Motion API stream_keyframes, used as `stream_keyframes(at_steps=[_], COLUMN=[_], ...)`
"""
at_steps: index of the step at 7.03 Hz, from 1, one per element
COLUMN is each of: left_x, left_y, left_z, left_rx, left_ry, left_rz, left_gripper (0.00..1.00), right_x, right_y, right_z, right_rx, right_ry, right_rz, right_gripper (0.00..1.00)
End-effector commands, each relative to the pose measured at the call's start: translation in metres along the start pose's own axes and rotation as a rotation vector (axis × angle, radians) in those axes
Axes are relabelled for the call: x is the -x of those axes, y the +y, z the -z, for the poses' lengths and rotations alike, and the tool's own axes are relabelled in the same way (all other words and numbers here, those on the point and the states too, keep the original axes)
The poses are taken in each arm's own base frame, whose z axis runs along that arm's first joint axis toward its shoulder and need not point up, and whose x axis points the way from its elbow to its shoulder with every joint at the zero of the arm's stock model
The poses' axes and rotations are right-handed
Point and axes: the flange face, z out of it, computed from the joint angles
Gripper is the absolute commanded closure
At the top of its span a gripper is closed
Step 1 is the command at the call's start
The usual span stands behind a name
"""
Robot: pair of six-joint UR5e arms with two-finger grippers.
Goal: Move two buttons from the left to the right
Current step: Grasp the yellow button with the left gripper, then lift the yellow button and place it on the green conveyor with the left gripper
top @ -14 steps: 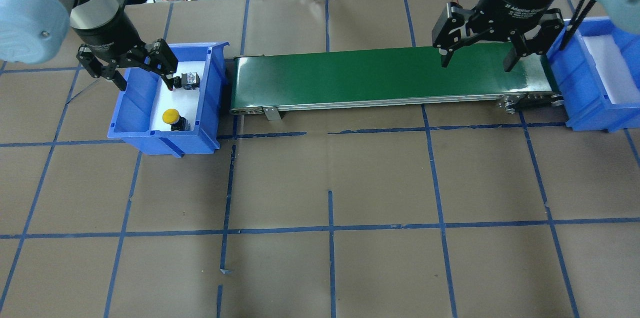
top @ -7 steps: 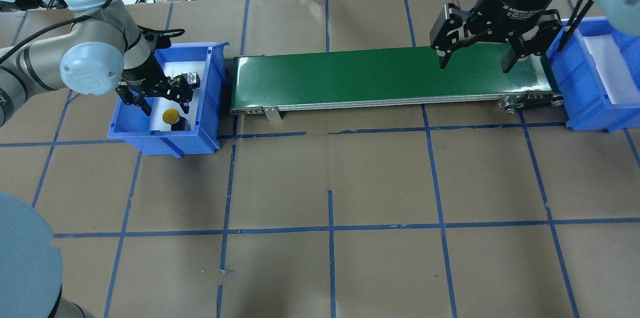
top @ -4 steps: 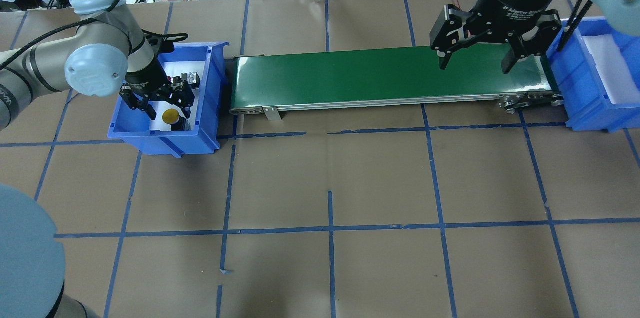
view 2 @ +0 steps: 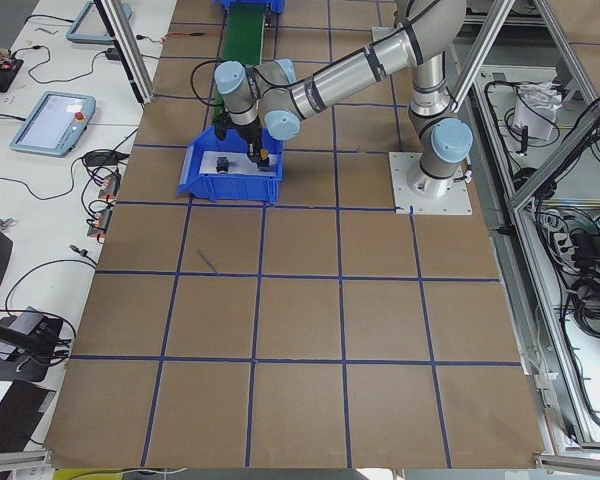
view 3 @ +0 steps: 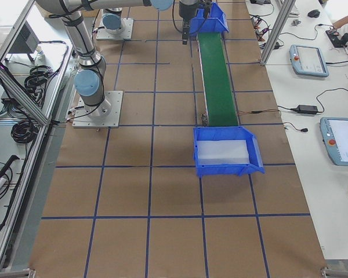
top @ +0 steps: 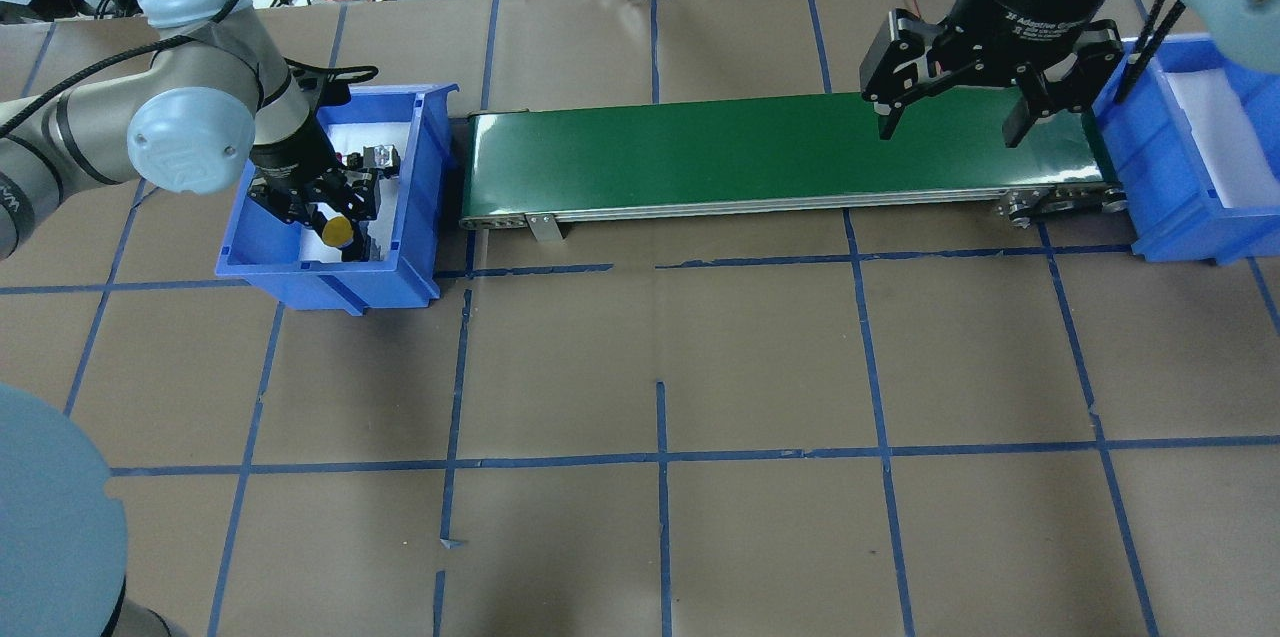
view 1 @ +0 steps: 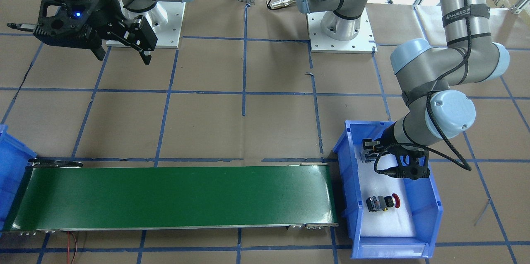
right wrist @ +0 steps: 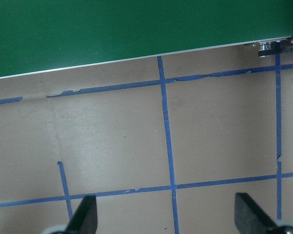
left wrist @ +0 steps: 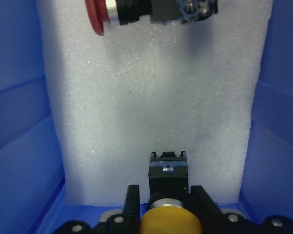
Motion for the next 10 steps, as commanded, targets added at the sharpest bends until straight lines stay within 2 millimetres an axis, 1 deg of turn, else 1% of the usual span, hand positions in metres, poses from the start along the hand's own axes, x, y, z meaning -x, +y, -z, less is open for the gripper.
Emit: stream_keyframes(at_steps=[1, 2, 3, 4, 5, 6, 7, 8, 9, 10], left_x=[0.002, -0.002, -0.015, -0.051, -0.096, -0.141, -0.175, -0.2, -0.221, -0.227], left_y=[-0.013, -0.018, -0.023, -0.027, -0.026, -0.03, -0.043, -0.057, -0.063, -0.064], left_z=[0.07, 0.099, 0.123, 0.131, 0.133, 0.118, 0.098, 0.075, 0.061, 0.051], left_rx=[-0.045, -0.057, -0.097, -0.116, -0.131, -0.137, -0.173, -0.189, -0.176, -0.16], left_ry=[-0.008, 0.012, 0.043, 0.042, 0.03, 0.023, 0.02, 0.012, -0.005, -0.02], left_rz=[-0.003, -0.008, -0.001, 0.06, 0.067, 0.006, -0.048, -0.08, -0.104, -0.112], left_gripper=[0.75, 0.75, 0.75, 0.75, 0.75, 0.75, 0.75, 0.75, 0.75, 0.75], right_x=[-0.002, -0.002, -0.002, -0.002, -0.002, -0.002, -0.002, -0.004, -0.004, -0.005], right_y=[0.0, -0.001, -0.001, -0.001, -0.004, -0.003, -0.002, -0.003, -0.002, -0.004], right_z=[0.001, -0.001, -0.001, -0.001, -0.003, -0.004, -0.003, -0.003, -0.003, -0.003], right_rx=[-0.002, 0.002, 0.001, 0.002, 0.002, 0.007, 0.004, 0.005, 0.005, 0.005], right_ry=[0.006, 0.008, 0.007, 0.006, 0.006, 0.007, 0.006, 0.006, 0.006, 0.009], right_rz=[0.002, 0.002, 0.002, 0.004, 0.002, 0.002, 0.002, -0.001, -0.001, -0.001], right_gripper=[0.0, 0.0, 0.0, 0.0, 0.0, 0.0, 0.0, 0.0, 0.0, 0.0])
